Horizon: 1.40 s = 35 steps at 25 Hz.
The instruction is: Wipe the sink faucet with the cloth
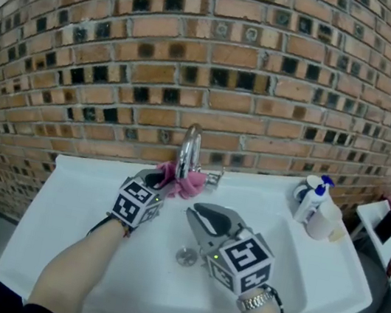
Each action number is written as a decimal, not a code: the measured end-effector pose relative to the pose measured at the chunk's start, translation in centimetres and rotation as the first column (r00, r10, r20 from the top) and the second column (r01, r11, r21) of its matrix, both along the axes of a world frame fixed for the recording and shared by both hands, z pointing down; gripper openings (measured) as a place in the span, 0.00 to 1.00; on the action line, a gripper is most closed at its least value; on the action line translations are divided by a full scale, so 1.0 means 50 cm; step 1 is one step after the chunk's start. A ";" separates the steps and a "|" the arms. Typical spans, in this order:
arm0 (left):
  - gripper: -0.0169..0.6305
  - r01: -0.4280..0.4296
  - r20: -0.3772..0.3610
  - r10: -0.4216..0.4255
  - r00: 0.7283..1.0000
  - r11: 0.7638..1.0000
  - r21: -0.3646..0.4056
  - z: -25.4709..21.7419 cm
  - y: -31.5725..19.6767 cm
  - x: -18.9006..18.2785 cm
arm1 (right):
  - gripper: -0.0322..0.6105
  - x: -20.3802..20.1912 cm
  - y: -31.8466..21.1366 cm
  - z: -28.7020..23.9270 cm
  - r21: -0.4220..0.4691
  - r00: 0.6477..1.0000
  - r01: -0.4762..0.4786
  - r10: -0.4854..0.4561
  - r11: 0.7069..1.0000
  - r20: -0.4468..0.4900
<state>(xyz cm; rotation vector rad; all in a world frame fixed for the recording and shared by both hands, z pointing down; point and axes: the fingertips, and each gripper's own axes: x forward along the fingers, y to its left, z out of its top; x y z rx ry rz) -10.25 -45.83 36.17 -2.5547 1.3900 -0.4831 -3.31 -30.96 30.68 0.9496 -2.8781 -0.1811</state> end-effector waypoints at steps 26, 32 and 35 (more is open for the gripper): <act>0.13 -0.002 0.139 0.006 0.990 1.000 -0.025 0.043 0.038 0.019 | 0.16 0.020 -0.026 0.011 -0.012 0.999 -0.052 0.052 0.999 0.014; 0.13 0.001 0.094 -0.003 0.996 1.000 0.022 0.007 0.088 0.013 | 0.16 0.029 -0.042 0.021 -0.013 0.997 -0.082 0.082 0.997 0.015; 0.13 0.000 0.076 -0.002 0.997 0.999 0.032 -0.002 0.115 0.011 | 0.16 0.033 -0.046 0.028 -0.017 0.995 -0.094 0.094 0.995 0.016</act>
